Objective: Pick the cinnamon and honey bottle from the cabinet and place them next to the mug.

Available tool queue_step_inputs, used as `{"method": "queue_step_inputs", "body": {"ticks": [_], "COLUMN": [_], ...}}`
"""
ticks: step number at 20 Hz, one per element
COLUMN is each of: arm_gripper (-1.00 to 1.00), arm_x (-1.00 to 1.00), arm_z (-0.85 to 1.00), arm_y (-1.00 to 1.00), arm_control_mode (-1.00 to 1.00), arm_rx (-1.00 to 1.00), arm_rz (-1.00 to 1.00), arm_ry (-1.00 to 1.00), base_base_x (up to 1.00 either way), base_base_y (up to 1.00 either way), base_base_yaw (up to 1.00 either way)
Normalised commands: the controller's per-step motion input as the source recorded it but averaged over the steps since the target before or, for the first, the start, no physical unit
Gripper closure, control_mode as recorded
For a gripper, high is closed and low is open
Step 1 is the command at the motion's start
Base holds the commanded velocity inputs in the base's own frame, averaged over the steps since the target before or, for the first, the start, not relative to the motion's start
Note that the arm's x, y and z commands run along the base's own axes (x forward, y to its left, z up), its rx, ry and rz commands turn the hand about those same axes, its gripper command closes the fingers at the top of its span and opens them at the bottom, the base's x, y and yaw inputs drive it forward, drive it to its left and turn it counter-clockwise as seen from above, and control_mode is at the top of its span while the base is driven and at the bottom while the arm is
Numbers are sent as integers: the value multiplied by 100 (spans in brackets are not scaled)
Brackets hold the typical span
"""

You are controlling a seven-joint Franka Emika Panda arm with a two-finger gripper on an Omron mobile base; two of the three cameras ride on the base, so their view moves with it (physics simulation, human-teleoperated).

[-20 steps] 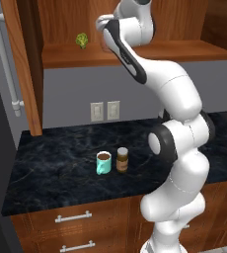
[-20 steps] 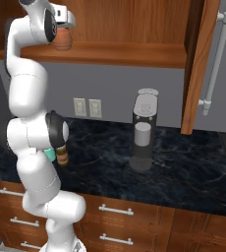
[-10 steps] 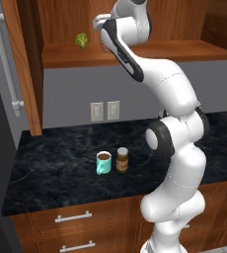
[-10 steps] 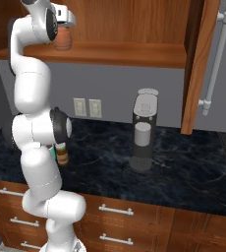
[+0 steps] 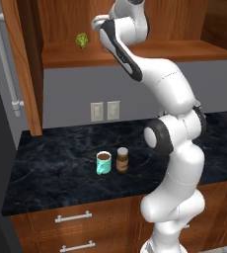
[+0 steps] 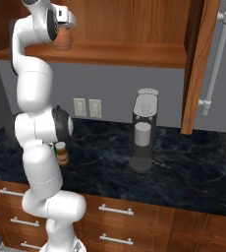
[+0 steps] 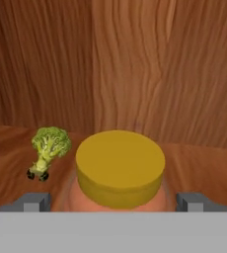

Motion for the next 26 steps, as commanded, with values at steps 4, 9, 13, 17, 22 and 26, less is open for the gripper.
{"method": "queue_step_inputs", "body": {"ticks": [4, 9, 13, 17, 22, 26], "arm_gripper": [-100, -100, -100, -100, -100, 100], "arm_x": [23, 22, 23, 9, 0, 0], "arm_z": [-18, 0, 1, 0, 0, 0], "arm_y": [2, 2, 0, 2, 2, 0], "arm_control_mode": [-100, -100, -100, -100, -100, -100], "arm_rx": [0, 0, 0, 0, 0, 0], "arm_rz": [0, 0, 0, 0, 0, 0], "arm_ry": [2, 0, 0, 0, 0, 0], "base_base_x": [0, 0, 0, 0, 0, 0], "base_base_y": [0, 0, 0, 0, 0, 0], "base_base_yaw": [0, 0, 0, 0, 0, 0]}}
